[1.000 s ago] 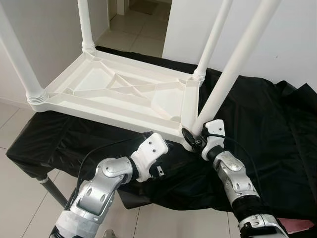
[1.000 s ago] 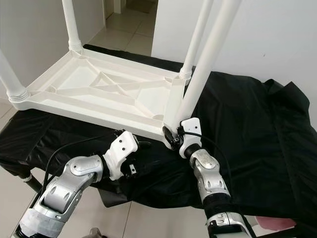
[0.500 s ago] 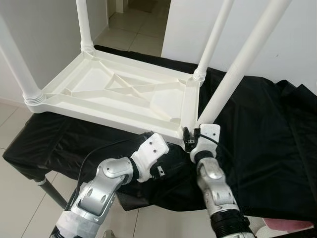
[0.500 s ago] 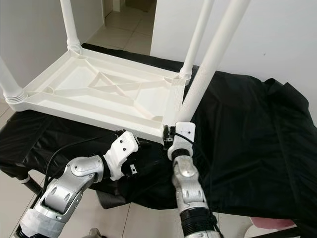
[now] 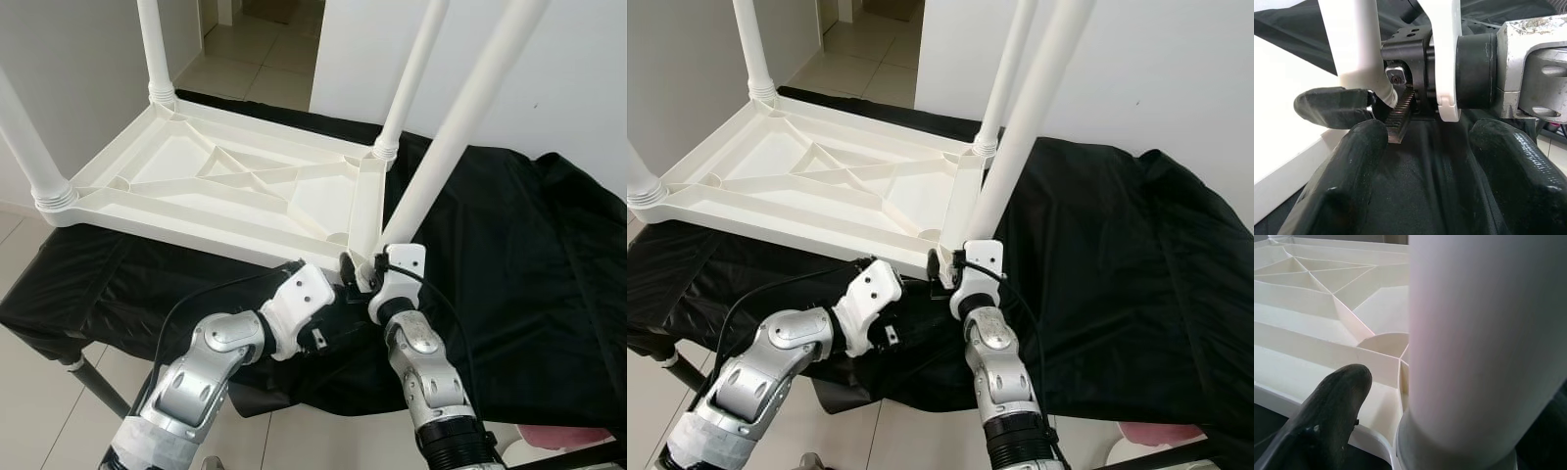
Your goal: Building children table
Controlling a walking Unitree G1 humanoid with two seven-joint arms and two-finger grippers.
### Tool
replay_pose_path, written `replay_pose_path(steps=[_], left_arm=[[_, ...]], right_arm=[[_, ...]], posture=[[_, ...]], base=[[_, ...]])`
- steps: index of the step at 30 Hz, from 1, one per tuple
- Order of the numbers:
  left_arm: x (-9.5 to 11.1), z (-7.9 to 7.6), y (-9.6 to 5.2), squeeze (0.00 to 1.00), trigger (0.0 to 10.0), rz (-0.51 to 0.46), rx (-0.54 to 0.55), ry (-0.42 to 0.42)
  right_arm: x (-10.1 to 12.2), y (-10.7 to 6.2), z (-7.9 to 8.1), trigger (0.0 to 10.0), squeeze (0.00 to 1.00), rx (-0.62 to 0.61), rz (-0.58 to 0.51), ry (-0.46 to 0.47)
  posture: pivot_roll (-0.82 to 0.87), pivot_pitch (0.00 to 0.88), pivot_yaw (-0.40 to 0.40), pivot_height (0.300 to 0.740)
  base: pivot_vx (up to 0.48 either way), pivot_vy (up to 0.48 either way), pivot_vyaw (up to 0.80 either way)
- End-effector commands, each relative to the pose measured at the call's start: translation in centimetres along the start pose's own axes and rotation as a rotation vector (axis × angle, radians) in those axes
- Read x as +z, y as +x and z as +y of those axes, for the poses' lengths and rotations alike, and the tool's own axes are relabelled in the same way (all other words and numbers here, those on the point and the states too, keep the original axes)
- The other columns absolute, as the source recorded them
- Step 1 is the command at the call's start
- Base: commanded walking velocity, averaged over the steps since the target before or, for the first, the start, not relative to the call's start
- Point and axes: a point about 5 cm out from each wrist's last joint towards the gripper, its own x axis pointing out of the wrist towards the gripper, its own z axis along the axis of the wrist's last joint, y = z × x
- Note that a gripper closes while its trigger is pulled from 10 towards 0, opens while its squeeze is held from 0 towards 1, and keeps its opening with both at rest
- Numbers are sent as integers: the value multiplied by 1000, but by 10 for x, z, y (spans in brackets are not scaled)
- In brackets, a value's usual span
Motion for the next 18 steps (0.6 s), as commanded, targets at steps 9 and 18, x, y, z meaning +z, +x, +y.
replay_pose_path(steps=[9,18], left_arm=[[2,0,1,0,10000,-3,24,14],[2,2,1,0,10000,-1,31,20]], right_arm=[[1,-5,-13,10000,1000,32,-6,-53],[-1,-15,-25,10000,0,81,-22,-46]], posture=[[44,13,-117,740],[43,9,-110,740]], base=[[0,0,0],[0,0,0]])
